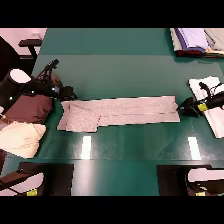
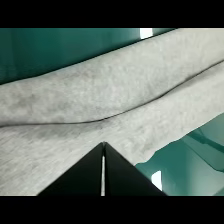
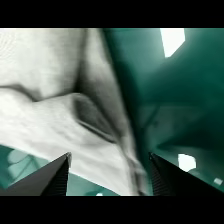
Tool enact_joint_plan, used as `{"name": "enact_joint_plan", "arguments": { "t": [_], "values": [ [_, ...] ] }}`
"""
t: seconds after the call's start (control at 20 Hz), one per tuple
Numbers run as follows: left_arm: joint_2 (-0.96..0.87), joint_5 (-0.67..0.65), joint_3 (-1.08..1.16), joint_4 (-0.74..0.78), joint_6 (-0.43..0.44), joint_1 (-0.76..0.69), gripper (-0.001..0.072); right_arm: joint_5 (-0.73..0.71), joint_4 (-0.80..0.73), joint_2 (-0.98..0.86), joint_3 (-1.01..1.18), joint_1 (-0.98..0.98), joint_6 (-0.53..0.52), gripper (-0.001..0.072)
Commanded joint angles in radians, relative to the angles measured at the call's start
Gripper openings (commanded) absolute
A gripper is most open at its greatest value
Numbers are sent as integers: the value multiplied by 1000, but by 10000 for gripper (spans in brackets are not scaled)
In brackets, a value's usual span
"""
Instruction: Fold the shirts.
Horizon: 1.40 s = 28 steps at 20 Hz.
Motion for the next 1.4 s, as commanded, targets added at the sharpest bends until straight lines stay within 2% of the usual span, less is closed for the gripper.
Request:
{"name": "enact_joint_plan", "arguments": {
  "t": [0.0,0.05,0.15,0.2,0.35,0.45,0.65,0.8,1.05,1.2,1.35],
  "values": [
    [-4,115,1,-38,-3,-109,22,-65,116,-50,-42,48,-68,566],
    [-11,143,2,-38,-23,-142,22,-87,120,-51,-34,77,-69,456],
    [-55,170,21,-38,-46,-202,22,-93,119,-49,14,121,-68,113],
    [-90,168,44,-39,-46,-229,22,-77,120,-38,40,132,-68,14],
    [-217,167,142,-40,-53,-307,22,-2,130,34,148,169,-37,14],
    [-323,164,227,-39,-63,-367,22,31,141,108,233,209,25,14],
    [-515,122,373,-37,-78,-469,22,42,192,229,399,323,94,13],
    [-589,106,425,-32,-115,-497,22,48,191,262,502,415,139,13],
    [-600,107,473,-5,-157,-486,22,50,191,241,595,569,147,14],
    [-565,-1,566,2,-155,-421,22,45,191,200,641,655,146,14],
    [-426,-81,609,100,-155,-307,22,42,192,136,704,763,146,14]
  ]
}}
